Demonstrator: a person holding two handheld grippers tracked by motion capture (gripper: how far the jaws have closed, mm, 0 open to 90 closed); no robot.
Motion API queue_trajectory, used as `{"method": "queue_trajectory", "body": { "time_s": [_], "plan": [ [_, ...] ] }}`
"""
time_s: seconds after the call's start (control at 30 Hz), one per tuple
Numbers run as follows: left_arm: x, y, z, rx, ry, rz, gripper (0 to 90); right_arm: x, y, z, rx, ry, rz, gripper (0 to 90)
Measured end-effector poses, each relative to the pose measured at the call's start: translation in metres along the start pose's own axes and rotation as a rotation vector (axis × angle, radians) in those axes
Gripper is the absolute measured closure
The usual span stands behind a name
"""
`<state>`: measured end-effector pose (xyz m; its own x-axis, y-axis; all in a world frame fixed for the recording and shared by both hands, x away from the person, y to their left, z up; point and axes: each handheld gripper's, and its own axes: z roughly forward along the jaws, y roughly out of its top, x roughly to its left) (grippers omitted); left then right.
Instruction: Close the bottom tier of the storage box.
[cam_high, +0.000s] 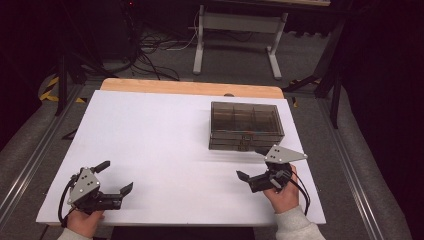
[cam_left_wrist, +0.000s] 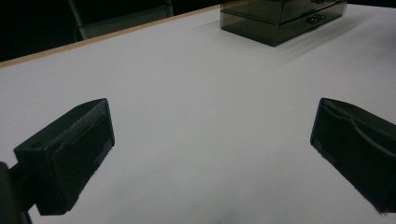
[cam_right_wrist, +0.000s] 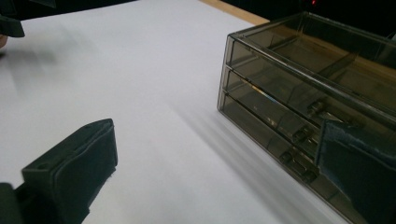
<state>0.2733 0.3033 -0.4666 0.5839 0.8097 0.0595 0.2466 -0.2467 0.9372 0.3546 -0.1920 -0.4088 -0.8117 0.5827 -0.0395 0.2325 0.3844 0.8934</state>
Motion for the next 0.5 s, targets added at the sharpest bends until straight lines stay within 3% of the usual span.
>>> {"method": "queue_trajectory", "body": {
  "time_s": [0.13,0.23,0.5],
  "plan": [
    [0.000,0.000,0.000,-0.001,-0.001,0.000,0.7,0.005,-0.004,0.003,-0.029,0.040,0.002,0.0],
    [0.000,0.000,0.000,-0.001,-0.001,0.000,0.6,0.010,-0.006,0.004,-0.028,0.034,-0.013,0.0],
    [0.000,0.000,0.000,0.000,-0.002,0.008,0.6,0.019,-0.018,0.010,-0.057,0.069,-0.035,0.0]
  ]
}}
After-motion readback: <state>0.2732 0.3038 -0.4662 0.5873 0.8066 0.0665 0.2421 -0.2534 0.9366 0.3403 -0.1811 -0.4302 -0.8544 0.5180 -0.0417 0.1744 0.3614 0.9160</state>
